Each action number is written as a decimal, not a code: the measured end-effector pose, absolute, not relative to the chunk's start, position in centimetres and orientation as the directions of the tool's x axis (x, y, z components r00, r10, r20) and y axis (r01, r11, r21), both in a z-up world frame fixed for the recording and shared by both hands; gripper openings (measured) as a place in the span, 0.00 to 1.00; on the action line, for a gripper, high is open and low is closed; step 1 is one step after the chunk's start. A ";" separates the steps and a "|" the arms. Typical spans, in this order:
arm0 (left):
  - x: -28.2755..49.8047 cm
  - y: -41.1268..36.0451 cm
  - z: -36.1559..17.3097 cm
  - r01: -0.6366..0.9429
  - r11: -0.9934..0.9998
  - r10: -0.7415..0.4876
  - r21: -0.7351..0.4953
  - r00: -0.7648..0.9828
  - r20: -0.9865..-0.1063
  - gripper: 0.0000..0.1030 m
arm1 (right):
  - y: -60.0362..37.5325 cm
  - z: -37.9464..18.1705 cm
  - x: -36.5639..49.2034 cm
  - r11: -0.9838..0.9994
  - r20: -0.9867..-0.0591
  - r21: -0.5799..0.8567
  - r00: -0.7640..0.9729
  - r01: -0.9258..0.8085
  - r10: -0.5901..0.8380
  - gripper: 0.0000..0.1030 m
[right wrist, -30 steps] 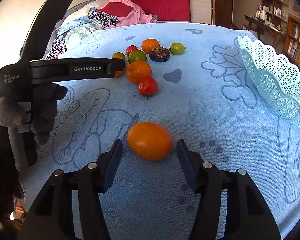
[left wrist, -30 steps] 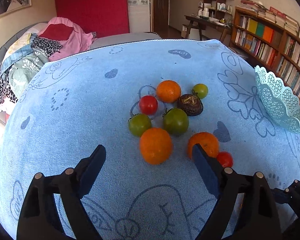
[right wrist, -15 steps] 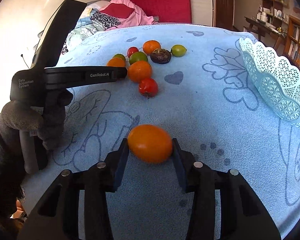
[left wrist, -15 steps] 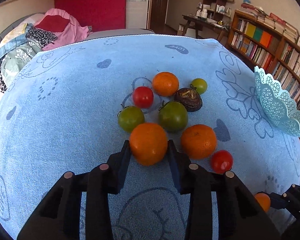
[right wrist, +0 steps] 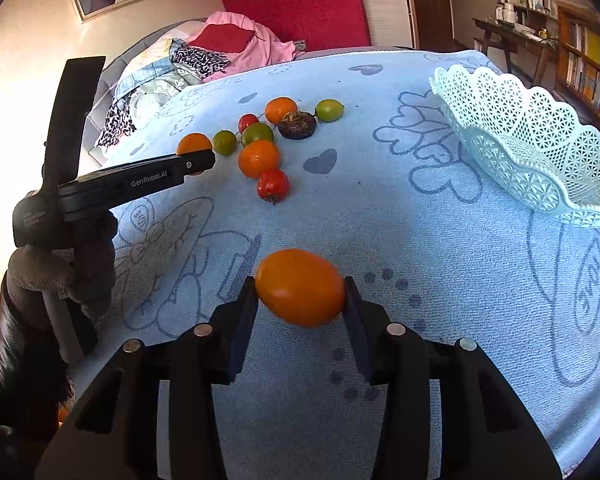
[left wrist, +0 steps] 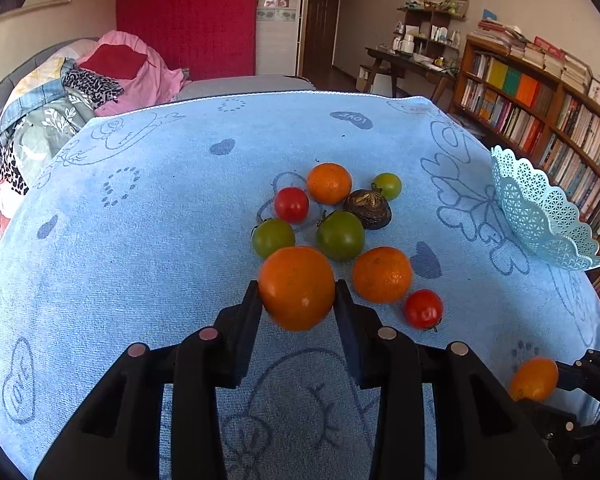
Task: Organize fruits
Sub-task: 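Carry both oranges to the blue basket and open the right tool inside it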
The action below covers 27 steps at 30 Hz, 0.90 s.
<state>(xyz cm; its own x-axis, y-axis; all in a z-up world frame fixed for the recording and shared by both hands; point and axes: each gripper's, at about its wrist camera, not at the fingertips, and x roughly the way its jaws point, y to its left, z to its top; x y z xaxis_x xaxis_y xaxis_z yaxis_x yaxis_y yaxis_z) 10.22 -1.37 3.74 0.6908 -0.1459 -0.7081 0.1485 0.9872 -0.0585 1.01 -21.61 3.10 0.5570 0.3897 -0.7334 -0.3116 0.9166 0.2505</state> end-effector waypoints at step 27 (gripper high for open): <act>8.7 -10.5 9.1 0.319 0.948 -0.249 -0.008 0.726 -0.641 0.36 | -34.4 8.0 3.9 0.968 -0.610 0.252 0.778 0.009 0.152 0.42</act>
